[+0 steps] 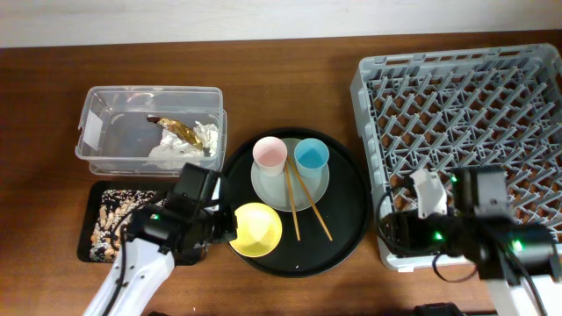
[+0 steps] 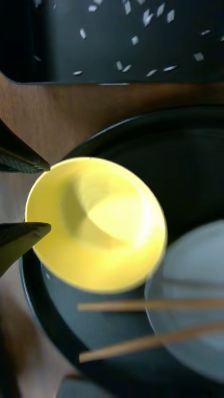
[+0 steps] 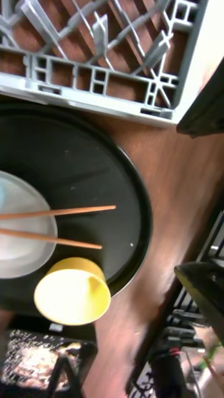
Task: Sort waste into correct bins and load items into the dishwasher rack
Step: 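Lower the right gripper onto a wooden chopstick on the plate and grasp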
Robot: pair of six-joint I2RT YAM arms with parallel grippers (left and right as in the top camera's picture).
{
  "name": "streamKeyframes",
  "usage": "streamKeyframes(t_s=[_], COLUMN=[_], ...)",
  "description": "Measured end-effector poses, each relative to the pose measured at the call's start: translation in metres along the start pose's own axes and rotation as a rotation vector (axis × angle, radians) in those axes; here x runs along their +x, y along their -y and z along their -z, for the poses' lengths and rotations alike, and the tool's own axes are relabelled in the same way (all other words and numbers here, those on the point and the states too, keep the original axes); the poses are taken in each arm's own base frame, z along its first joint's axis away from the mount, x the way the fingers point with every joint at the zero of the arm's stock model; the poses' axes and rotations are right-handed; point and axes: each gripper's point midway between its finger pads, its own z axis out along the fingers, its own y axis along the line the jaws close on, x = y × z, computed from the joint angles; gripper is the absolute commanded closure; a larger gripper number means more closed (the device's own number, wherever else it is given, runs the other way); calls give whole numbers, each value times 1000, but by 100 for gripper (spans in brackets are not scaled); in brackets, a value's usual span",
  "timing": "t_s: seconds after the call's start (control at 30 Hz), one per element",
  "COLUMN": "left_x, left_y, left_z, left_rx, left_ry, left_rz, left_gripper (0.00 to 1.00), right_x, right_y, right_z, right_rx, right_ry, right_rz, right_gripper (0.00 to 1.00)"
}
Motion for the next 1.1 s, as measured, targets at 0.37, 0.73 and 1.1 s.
streamKeyframes(t_s=[0.37,0.73,1.1], left_x=[-79,-86,-87], left_y=[33,9,5], left_z=[112,129,130], left_rx=[92,17,-6], left_ry=[340,382,388], left_rz=[-59,-3,2], left_gripper=[17,1,1], right_x=[-14,9,26], right_y=[-20,-9,-16], right_z=[-95,-191,-204], right_rx=[27,115,129], right_ry=[-244,-464,-531], right_rz=[182,237,273], right_gripper=[45,61,96])
